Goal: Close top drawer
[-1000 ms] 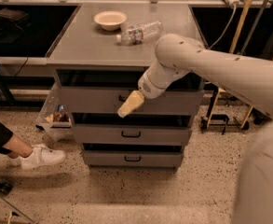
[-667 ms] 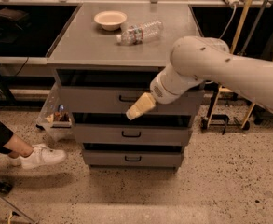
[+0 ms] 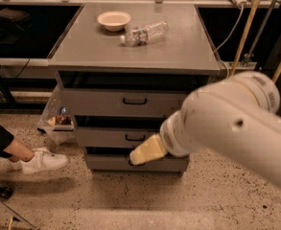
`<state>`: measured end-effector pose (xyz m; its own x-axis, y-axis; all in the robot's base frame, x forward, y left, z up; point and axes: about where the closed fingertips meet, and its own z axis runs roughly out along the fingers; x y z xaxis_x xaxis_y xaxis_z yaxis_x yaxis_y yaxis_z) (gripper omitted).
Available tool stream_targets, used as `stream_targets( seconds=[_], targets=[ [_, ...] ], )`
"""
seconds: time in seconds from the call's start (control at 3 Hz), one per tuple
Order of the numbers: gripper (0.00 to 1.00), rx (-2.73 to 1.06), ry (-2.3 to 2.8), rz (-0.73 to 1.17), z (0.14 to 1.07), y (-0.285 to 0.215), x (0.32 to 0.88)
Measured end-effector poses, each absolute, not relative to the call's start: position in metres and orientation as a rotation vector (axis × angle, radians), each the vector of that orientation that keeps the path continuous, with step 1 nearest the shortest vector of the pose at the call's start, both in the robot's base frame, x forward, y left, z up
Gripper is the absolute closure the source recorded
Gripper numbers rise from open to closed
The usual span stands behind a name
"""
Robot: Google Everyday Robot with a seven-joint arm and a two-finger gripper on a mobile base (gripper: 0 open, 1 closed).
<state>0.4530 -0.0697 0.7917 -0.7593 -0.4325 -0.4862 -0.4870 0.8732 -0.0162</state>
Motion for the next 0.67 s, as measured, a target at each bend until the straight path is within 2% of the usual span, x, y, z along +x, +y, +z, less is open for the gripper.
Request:
stream_targets(
  seconds=[0.33,0.67],
  targets=[
    [0.0,-0.614,2.585,0.09,0.7875,-0.0705,0.4132],
    [0.0,-0.615,2.585,0.09,0.7875,-0.0703,0.4133]
  ],
)
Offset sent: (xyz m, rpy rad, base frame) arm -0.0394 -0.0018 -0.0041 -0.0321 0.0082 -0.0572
